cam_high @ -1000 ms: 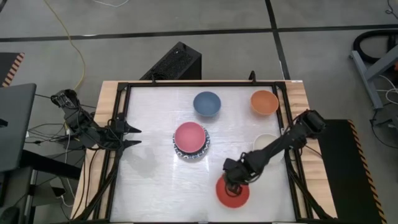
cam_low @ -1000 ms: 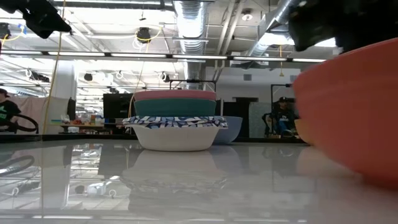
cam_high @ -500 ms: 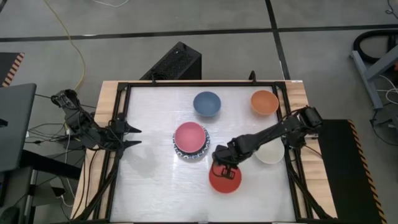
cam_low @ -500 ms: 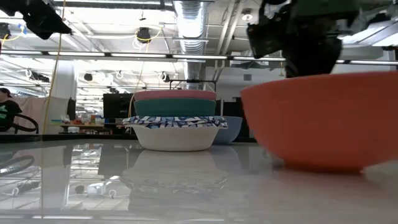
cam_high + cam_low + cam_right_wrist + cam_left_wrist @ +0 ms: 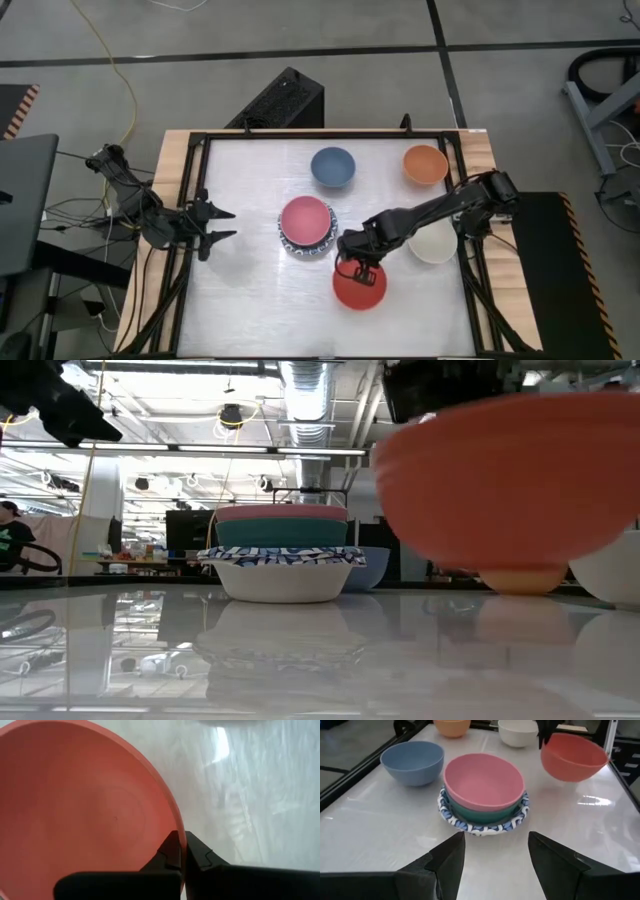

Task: Nest bowls inside each other
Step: Stack the orange bowl on top of the pink bowl

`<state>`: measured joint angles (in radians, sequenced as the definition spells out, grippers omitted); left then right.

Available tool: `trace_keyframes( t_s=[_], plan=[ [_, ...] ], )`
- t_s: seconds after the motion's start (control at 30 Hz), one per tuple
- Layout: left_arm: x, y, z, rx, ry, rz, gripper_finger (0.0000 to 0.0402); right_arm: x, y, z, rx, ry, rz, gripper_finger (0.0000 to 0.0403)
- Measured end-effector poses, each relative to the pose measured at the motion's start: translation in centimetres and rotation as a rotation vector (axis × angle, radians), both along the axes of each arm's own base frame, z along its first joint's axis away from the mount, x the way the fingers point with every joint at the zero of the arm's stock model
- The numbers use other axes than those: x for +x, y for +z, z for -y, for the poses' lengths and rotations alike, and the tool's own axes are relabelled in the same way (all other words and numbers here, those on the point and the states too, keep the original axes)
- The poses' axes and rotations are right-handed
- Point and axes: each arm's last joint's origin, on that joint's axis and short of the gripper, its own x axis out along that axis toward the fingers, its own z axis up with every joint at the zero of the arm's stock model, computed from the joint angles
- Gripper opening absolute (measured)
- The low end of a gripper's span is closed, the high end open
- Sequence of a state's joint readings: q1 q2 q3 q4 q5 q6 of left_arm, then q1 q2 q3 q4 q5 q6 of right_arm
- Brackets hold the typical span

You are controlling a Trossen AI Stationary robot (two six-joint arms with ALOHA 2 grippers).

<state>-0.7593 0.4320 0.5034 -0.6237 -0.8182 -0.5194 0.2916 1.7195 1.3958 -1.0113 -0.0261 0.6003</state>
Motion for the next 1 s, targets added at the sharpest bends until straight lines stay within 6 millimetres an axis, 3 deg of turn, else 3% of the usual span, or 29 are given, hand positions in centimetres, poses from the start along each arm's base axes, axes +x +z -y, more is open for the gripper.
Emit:
trace_keyframes(
  t_s=[0.3,0.47,0.7,1.0],
  plan=[
    [0.0,0.1,0.0,0.0,0.001,0.01,0.0208,1.6,4.3,0.1,0.001,0.109,0.17,0.001],
    [0.0,0.1,0.0,0.008,-0.004,0.008,0.0208,2.8,7.3,1.1,-0.069,0.157,0.32,0.001],
    [0.0,0.1,0.0,0.029,-0.007,0.006,0.0208,4.4,9.8,5.1,-0.123,0.111,0.476,0.001],
    [0.0,0.1,0.0,0.034,-0.006,0.003,0.0208,5.1,10.2,11.8,-0.092,-0.226,0.525,0.001]
  ],
)
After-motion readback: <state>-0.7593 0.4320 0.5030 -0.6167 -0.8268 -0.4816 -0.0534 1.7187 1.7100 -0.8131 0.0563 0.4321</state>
